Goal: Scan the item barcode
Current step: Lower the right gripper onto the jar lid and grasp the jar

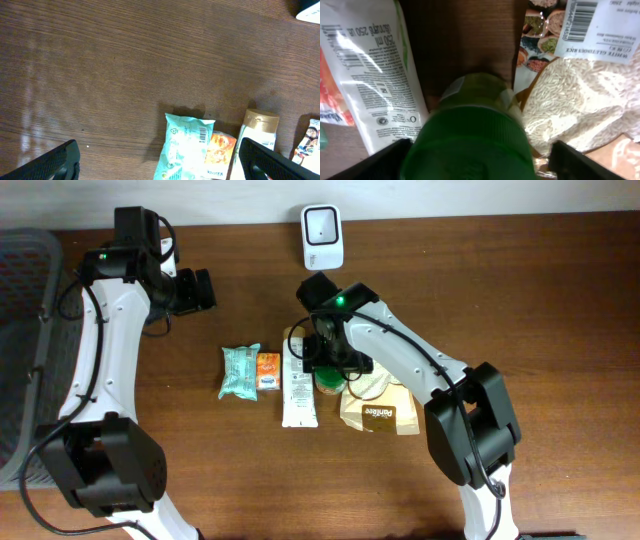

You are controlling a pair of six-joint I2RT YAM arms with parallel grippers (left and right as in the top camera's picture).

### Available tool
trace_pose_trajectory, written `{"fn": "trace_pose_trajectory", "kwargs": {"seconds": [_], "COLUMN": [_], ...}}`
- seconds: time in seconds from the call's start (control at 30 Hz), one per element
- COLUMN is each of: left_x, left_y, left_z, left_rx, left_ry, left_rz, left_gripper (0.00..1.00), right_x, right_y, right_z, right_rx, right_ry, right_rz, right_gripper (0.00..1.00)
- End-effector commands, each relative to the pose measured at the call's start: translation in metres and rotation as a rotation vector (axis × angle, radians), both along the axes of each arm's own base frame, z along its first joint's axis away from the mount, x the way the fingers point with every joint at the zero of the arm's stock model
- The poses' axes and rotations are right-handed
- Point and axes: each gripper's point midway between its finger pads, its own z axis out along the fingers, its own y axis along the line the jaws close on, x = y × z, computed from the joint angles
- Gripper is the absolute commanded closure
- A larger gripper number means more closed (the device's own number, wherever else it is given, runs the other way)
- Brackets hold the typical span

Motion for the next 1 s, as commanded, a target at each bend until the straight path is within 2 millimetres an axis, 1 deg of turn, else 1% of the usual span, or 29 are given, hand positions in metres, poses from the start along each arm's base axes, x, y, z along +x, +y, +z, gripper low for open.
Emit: {"fn": "trace_pose_trajectory", "kwargs": {"seconds": [0.0, 0.07, 0.1, 0.17, 0.2, 0.27, 0.3, 0.37, 0.5, 0.63, 0.7, 0.77, 0.83, 0.97], "left_x": [-0.001, -0.001, 0.0, 0.0, 0.0, 0.0, 0.0, -0.001, 0.0, -0.001, 0.0, 0.0, 0.0, -0.001], "left_y": [0.001, 0.001, 0.0, 0.0, 0.0, 0.0, 0.0, 0.001, 0.0, 0.001, 0.0, 0.0, 0.0, 0.001], "left_z": [0.013, 0.013, 0.013, 0.013, 0.013, 0.013, 0.013, 0.013, 0.013, 0.013, 0.013, 0.013, 0.013, 0.013], "left_rx": [-0.001, -0.001, -0.001, -0.001, -0.001, -0.001, -0.001, -0.001, -0.001, -0.001, -0.001, -0.001, -0.001, -0.001], "left_ry": [-0.032, -0.032, -0.032, -0.032, -0.032, -0.032, -0.032, -0.032, -0.032, -0.032, -0.032, -0.032, -0.032, -0.032], "left_rz": [-0.01, -0.01, -0.01, -0.01, -0.01, -0.01, -0.01, -0.01, -0.01, -0.01, -0.01, -0.01, -0.01, -0.01], "left_gripper": [0.01, 0.01, 0.01, 0.01, 0.01, 0.01, 0.01, 0.01, 0.01, 0.01, 0.01, 0.01, 0.01, 0.01], "right_x": [-0.003, -0.003, -0.002, 0.0, 0.003, 0.007, 0.01, 0.016, 0.018, 0.017, 0.017, 0.017, 0.017, 0.015], "right_y": [-0.001, -0.001, -0.001, 0.001, 0.003, 0.005, 0.007, 0.012, 0.013, 0.013, 0.013, 0.013, 0.013, 0.015], "right_z": [-0.003, -0.003, -0.003, 0.0, 0.003, 0.009, 0.013, 0.02, 0.02, 0.02, 0.02, 0.02, 0.02, 0.02], "right_rx": [-0.026, -0.027, -0.028, -0.026, -0.025, -0.021, -0.019, -0.024, -0.053, -0.077, -0.091, -0.102, -0.11, -0.1], "right_ry": [-0.005, -0.008, -0.009, -0.025, -0.042, -0.068, -0.085, -0.13, -0.17, -0.191, -0.202, -0.212, -0.22, -0.232], "right_rz": [0.023, 0.06, 0.069, 0.154, 0.23, 0.319, 0.369, 0.565, 0.916, 1.18, 1.333, 1.451, 1.548, 1.655], "right_gripper": [0.3, 0.38, 0.39, 0.42, 0.46, 0.48, 0.48, 0.48, 0.48, 0.46, 0.41, 0.37, 0.36, 0.34]}}
